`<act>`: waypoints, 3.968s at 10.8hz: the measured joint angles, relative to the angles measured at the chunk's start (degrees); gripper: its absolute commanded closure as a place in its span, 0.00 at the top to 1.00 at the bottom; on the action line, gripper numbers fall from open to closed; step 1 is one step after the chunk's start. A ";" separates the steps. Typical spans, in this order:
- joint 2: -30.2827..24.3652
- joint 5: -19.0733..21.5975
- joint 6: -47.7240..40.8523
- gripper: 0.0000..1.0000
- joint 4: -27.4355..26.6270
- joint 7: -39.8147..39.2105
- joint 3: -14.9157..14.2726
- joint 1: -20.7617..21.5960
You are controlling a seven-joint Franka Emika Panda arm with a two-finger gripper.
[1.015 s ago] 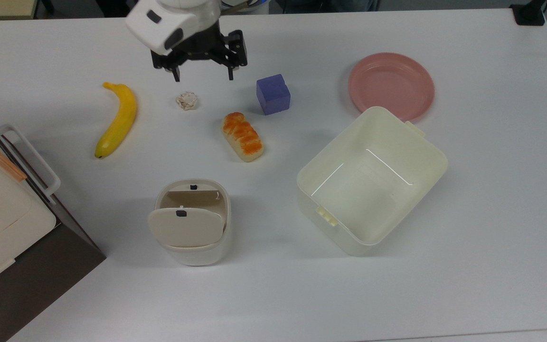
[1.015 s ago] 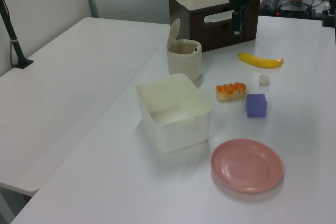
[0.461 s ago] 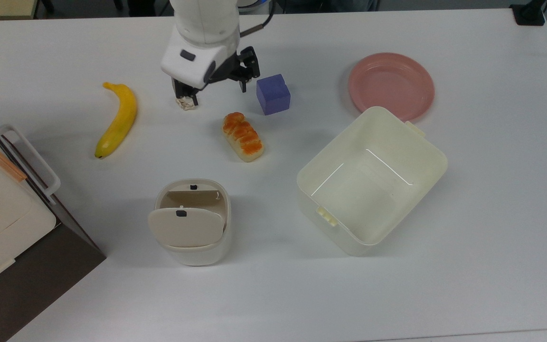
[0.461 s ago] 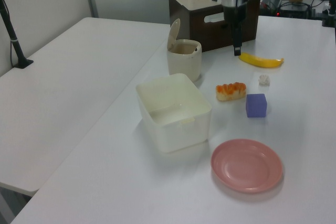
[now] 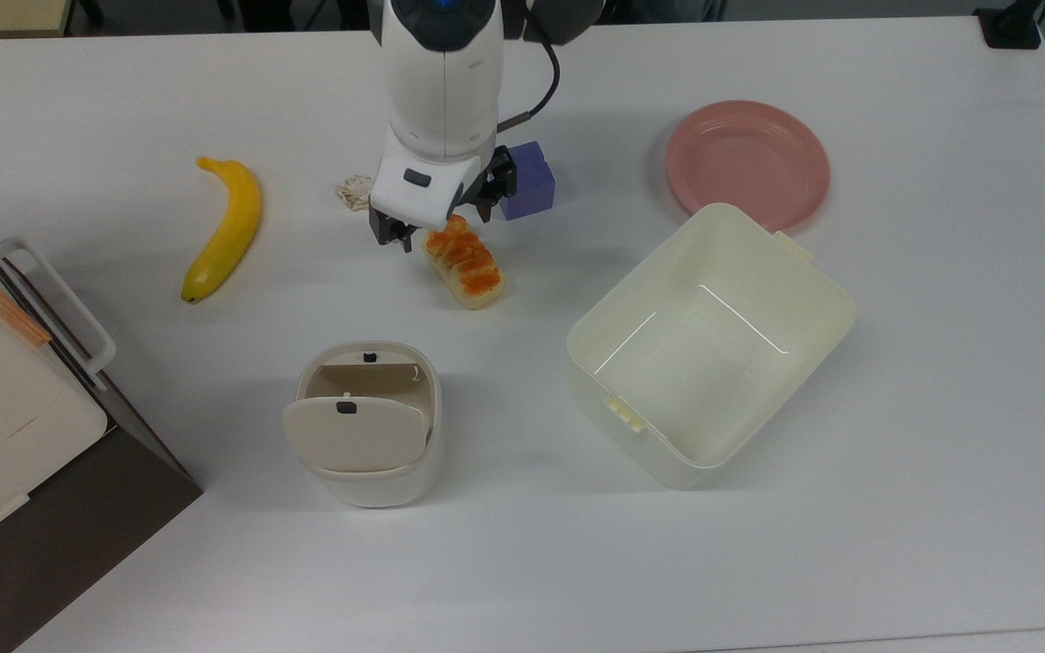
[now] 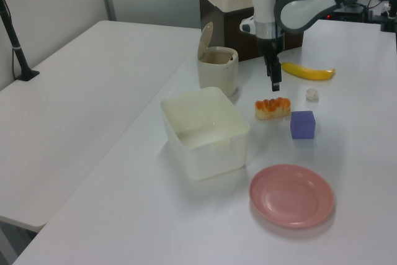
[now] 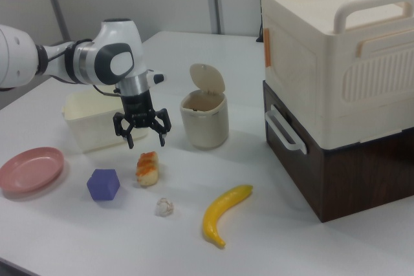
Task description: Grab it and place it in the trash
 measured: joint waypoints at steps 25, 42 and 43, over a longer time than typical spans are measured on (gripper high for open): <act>1.99 -8.68 -4.61 0.74 -9.05 -17.29 -6.94 2.73; -1.89 8.38 23.16 0.28 3.57 -7.87 -14.16 3.16; -0.25 8.44 27.82 0.37 3.56 -3.06 -14.16 3.25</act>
